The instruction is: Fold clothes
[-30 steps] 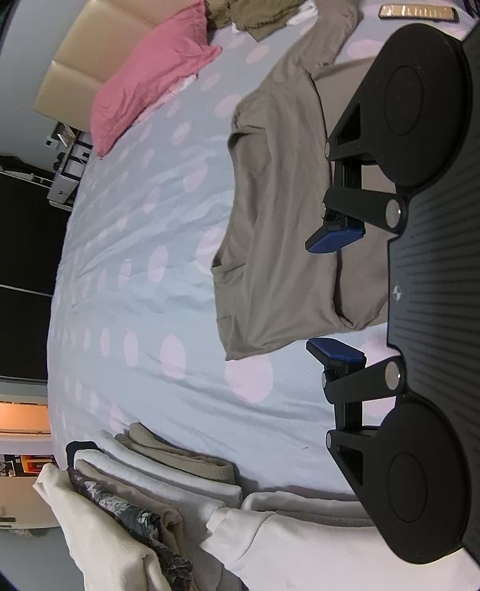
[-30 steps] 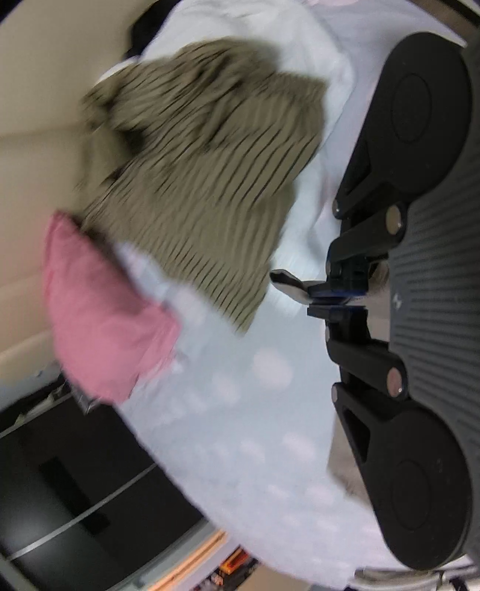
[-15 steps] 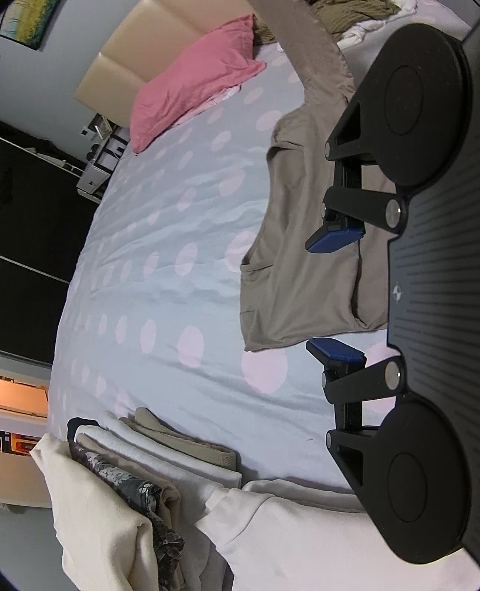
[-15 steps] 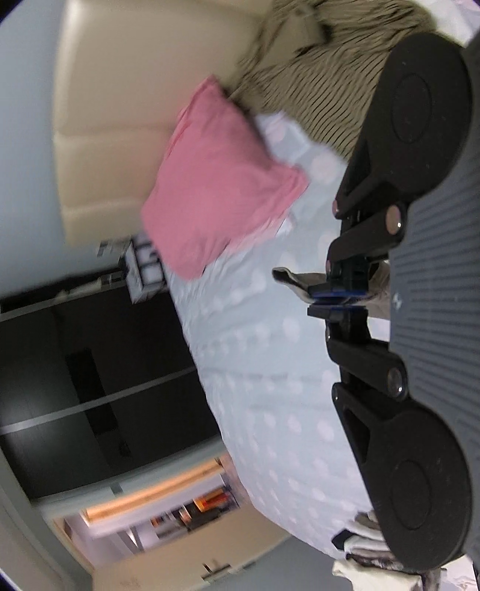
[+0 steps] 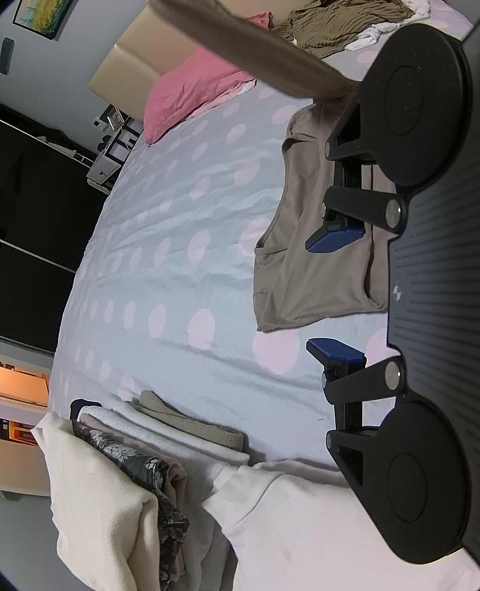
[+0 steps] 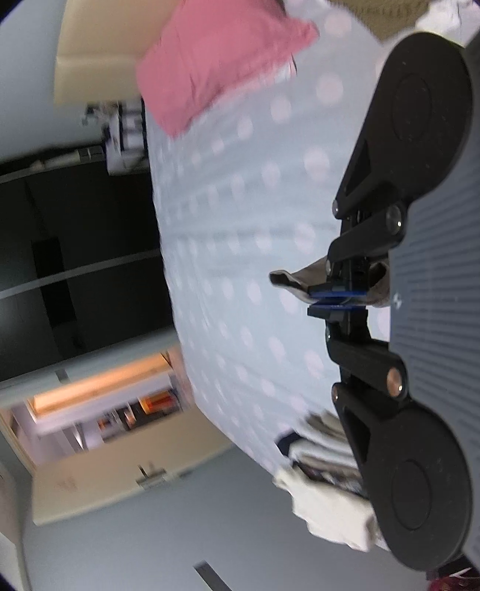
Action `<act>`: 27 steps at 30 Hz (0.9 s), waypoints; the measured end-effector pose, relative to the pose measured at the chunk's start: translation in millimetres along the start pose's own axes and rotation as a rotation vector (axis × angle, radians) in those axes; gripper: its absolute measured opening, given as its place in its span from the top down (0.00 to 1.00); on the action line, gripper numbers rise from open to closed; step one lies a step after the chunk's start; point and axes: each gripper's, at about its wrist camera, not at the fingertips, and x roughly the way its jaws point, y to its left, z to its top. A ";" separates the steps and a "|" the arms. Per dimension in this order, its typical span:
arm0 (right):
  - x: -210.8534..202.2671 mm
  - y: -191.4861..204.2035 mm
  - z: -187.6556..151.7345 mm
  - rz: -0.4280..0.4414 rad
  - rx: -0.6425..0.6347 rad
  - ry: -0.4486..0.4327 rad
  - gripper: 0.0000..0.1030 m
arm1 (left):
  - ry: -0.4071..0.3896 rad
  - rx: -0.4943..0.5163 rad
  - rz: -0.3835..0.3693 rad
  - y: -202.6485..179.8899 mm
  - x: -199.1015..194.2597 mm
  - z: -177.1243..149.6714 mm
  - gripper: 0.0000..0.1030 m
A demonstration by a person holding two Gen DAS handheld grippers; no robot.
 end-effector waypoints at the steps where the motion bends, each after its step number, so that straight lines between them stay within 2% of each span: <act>1: 9.0 8.3 -4.1 0.016 -0.003 0.013 0.95 | -0.001 0.003 0.002 0.7 -0.4 0.2 0.51; 4: 37.0 27.7 -20.2 0.055 -0.011 0.063 0.95 | -0.004 0.021 0.008 3.8 -0.8 -0.1 0.50; 19: 175.6 82.9 -141.1 0.144 -0.085 0.387 0.95 | 0.014 0.005 0.028 18.5 7.7 4.8 0.49; 26: 226.3 112.0 -176.7 0.181 -0.138 0.487 0.94 | 0.030 0.008 0.021 20.8 19.5 5.5 0.49; 27: 232.0 115.1 -180.4 0.185 -0.145 0.499 0.90 | 0.031 0.010 0.017 20.8 21.5 5.5 0.49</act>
